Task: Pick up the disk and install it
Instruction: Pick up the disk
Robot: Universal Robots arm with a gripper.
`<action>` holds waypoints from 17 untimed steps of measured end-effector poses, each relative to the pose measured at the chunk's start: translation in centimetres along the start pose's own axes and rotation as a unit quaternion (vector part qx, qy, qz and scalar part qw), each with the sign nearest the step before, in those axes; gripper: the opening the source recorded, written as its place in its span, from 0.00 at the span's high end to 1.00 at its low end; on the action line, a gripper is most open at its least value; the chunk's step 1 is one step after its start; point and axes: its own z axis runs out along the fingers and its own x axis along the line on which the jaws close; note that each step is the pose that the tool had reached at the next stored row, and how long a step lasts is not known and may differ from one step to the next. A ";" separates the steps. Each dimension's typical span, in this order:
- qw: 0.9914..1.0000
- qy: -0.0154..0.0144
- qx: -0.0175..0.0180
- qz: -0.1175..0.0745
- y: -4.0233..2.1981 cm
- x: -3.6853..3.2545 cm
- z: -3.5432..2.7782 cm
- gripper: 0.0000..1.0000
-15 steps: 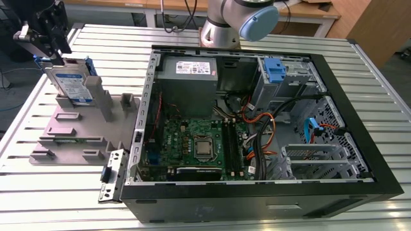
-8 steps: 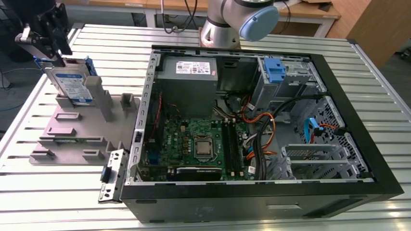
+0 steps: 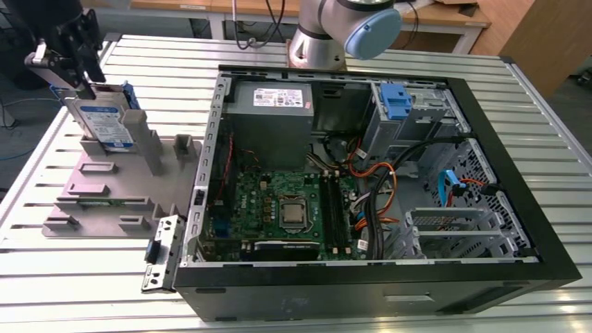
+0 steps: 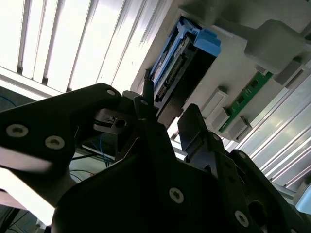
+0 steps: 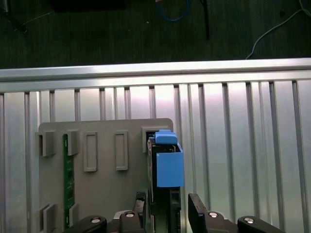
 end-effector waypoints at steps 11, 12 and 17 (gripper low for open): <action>1.000 0.000 0.000 0.000 -0.03 0.04 0.87 0.53; 1.000 0.000 0.000 0.000 -0.03 0.04 0.95 0.53; 1.000 0.000 0.000 0.000 -0.04 0.05 1.34 0.53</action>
